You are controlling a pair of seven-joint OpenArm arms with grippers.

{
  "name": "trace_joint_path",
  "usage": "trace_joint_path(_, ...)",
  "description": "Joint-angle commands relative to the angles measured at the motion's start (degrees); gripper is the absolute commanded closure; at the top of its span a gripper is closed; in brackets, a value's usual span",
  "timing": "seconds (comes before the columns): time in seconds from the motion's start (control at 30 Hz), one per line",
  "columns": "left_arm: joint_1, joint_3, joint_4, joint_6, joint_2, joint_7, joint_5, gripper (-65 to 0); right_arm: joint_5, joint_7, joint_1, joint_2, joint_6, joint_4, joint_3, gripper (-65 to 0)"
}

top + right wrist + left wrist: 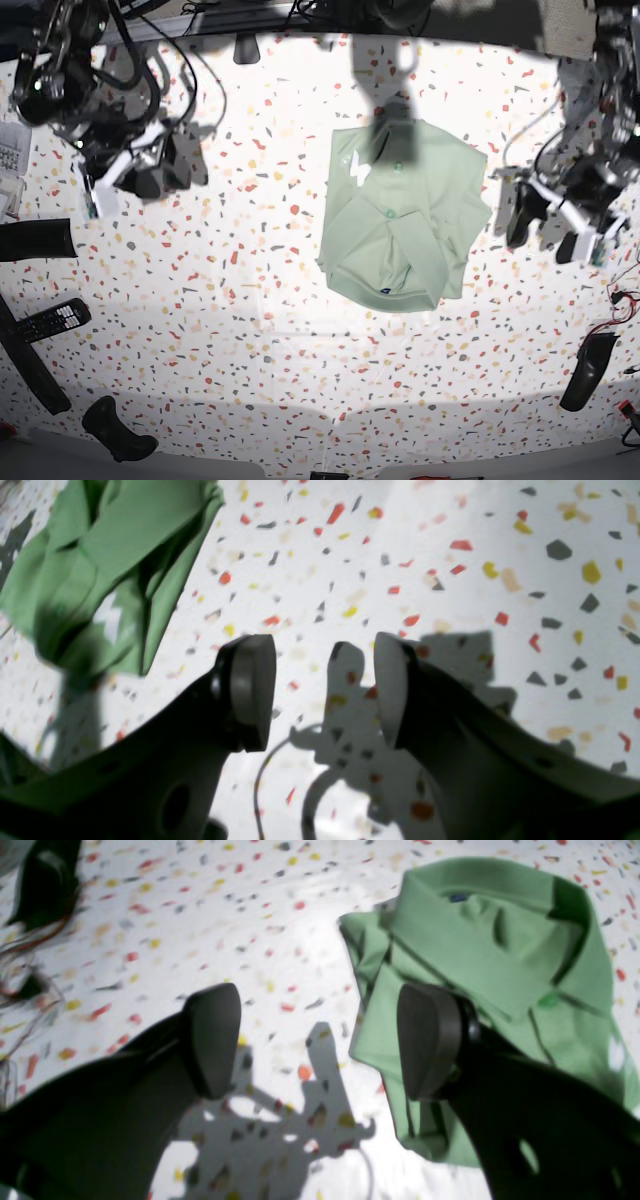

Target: Fold the T-shirt properly

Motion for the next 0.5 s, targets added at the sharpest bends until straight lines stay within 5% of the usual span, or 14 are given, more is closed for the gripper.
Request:
trace_joint_path(0.0, 0.7, -1.2, 2.4, -0.2, -0.8, -0.9, -0.5, -44.2, 1.0, 1.4, -1.0, 0.7, 0.3, 2.4, 0.9, -29.9)
trace_joint_path(0.27, 16.2, -8.8, 15.1, -0.2, -0.8, 3.7, -0.8, -44.2, 1.3, 1.1, -15.2, 0.6, 0.3, 10.7, 9.9, -29.9)
trace_joint_path(0.47, 29.8, -16.0, 17.9, -0.2, 1.1, 5.1, -5.4, -44.2, 11.8, -4.2, -27.1, 0.5, 0.3, 14.2, 17.8, -29.9)
